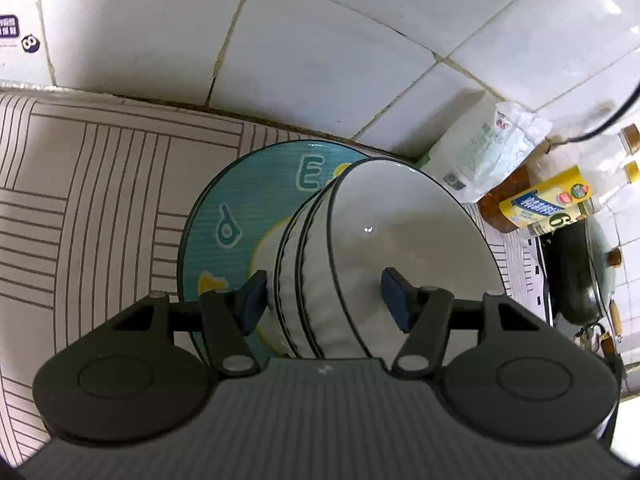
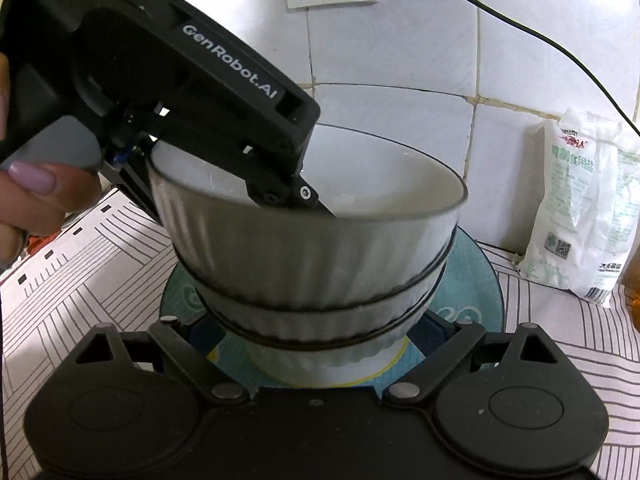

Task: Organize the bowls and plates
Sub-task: 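Carry the bowl stack and lower it onto the teal egg plate, then open the left gripper and withdraw it from the bowl stack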

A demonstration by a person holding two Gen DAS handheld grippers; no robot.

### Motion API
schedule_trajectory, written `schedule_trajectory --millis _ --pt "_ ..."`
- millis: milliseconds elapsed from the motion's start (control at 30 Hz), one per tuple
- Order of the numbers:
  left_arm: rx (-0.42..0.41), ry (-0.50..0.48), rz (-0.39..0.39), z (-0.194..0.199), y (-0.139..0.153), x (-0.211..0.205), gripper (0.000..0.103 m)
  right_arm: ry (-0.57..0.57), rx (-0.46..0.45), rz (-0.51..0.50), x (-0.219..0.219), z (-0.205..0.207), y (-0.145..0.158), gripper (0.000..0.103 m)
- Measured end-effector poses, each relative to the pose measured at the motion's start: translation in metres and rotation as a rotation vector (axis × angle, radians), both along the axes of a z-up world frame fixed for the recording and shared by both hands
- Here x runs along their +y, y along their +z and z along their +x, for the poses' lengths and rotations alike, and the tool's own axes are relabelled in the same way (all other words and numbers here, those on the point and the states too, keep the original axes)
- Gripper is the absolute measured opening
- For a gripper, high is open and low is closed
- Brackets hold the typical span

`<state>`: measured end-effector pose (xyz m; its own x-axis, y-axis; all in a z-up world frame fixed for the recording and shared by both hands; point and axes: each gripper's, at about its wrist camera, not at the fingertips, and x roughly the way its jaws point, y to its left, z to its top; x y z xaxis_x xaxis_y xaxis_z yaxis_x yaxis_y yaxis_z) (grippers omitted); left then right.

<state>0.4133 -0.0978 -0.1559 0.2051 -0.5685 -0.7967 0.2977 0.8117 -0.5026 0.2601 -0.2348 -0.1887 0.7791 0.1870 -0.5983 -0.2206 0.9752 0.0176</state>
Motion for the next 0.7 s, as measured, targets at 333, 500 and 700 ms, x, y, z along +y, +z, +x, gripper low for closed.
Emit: schedule_trajectory --millis 333,500,700 --pt "-0.019 0.048 0.024 -0.006 0.004 0.000 0.058 -0.012 0.030 -0.025 0.009 0.007 0.002 0.096" --pt "-0.064 0.049 0.048 -0.011 0.015 -0.002 0.061 -0.044 0.102 -0.054 0.019 0.017 0.007 0.097" --pt "-0.122 0.091 0.070 -0.020 0.038 0.007 0.062 -0.105 0.105 0.002 0.021 -0.010 0.023 0.097"
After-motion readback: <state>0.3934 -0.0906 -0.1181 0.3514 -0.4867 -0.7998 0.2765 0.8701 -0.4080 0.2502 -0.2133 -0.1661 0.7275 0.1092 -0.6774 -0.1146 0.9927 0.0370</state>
